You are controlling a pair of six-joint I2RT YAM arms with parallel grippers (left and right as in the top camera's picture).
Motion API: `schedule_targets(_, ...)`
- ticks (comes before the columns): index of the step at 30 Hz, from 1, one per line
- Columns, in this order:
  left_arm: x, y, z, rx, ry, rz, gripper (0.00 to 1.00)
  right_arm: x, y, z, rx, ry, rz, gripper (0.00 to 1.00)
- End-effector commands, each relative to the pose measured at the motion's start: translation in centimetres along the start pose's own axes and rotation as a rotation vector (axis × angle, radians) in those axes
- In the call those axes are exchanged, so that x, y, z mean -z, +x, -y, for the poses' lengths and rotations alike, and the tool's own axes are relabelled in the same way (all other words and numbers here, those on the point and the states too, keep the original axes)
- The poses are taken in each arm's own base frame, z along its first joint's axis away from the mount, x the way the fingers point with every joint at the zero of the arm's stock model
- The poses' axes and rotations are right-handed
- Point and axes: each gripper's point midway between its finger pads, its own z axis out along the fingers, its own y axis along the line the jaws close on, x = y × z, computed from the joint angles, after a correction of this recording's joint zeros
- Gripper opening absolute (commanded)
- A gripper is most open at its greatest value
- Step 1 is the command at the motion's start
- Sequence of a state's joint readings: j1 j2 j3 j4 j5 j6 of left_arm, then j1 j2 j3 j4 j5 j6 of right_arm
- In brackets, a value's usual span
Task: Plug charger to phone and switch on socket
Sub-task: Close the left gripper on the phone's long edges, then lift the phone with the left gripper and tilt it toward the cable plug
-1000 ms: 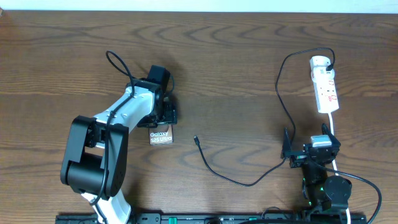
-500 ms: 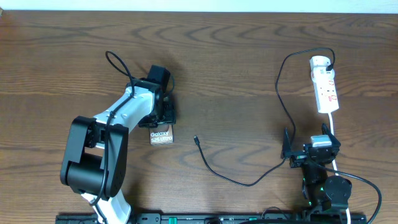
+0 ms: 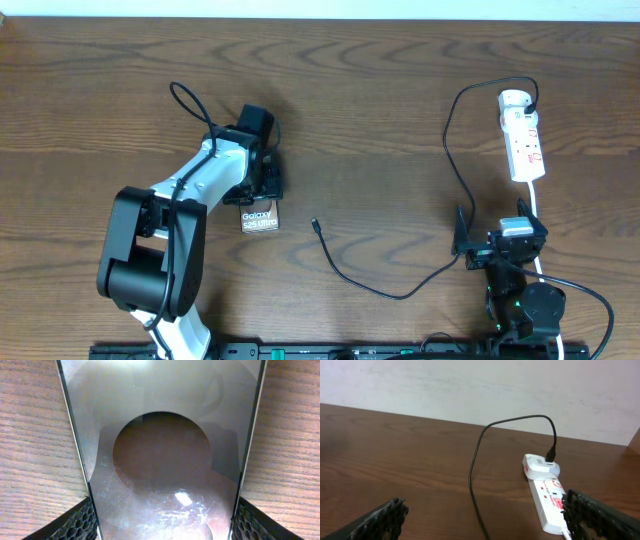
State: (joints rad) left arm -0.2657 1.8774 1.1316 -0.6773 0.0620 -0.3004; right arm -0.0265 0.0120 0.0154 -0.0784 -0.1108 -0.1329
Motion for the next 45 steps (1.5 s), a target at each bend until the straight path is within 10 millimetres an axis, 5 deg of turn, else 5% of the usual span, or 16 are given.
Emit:
schedule_targets(1,0.1,0.0,0.1,0.012,-0.003,-0.021,0.58,0.0,0.1,-0.1,0.004,-0.001,0.001,0.99)
schedule_targets(13,1.7,-0.9,0.4,0.012,-0.002,-0.021,0.57,0.0,0.1,-0.1,0.004,-0.001,0.001,0.99)
schedule_targets(23,2.3,-1.3,0.6,0.012,0.004,-0.002,0.19,0.0,0.1,-0.1,0.004,-0.001,0.001,0.99)
schedule_targets(24,2.4,-1.3,0.6,0.012,0.005,0.0,0.08,0.0,0.1,-0.1,0.004,-0.001,0.001,0.99)
schedule_targets(45,9.5,-2.7,3.0,0.442,0.207,0.122,0.07,0.0,0.1,-0.1,0.004,-0.001,0.001,0.99)
